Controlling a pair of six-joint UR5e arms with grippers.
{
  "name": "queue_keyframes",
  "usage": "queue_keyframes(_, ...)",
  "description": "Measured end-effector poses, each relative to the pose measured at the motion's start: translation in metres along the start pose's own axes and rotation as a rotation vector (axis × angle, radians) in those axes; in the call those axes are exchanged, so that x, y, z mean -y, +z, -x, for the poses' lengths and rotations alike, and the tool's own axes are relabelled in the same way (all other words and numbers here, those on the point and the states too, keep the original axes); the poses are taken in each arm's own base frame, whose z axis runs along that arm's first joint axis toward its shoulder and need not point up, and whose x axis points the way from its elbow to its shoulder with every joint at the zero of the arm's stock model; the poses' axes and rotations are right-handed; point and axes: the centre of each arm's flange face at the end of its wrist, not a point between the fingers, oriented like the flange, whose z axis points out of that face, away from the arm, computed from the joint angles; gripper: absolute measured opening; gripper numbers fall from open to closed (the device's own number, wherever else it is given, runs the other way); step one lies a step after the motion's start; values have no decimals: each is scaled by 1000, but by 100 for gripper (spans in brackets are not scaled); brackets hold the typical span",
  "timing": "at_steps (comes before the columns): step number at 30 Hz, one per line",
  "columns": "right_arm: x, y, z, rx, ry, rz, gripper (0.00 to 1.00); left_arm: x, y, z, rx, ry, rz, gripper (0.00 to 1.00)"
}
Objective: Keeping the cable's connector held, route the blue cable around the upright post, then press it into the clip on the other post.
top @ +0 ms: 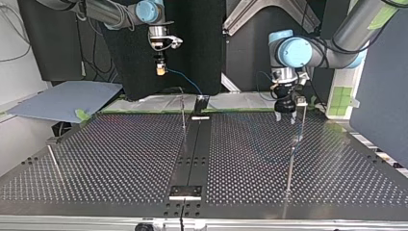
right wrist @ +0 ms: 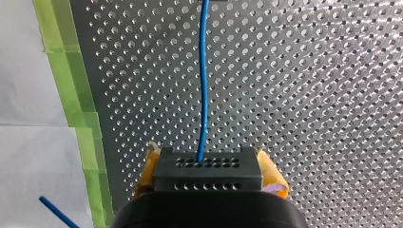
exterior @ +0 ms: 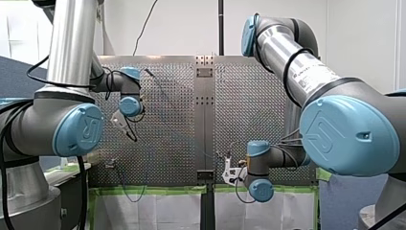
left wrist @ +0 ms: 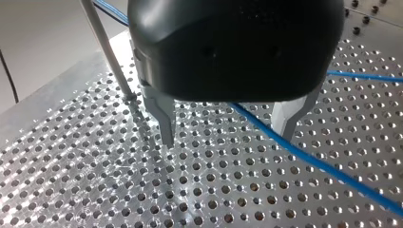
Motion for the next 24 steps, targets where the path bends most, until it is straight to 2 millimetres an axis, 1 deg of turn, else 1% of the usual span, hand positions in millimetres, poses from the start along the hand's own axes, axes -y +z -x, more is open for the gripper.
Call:
queue_keyframes(6,0,0,0,0,0,0,0,-1,1,1,-4,-51,-3,100)
queue_keyframes(12,0,0,0,0,0,0,0,-5,7,6,8,-103,-9,100)
queue_keyframes(24,0,0,0,0,0,0,0,-5,12,11,37,-219,-37,100)
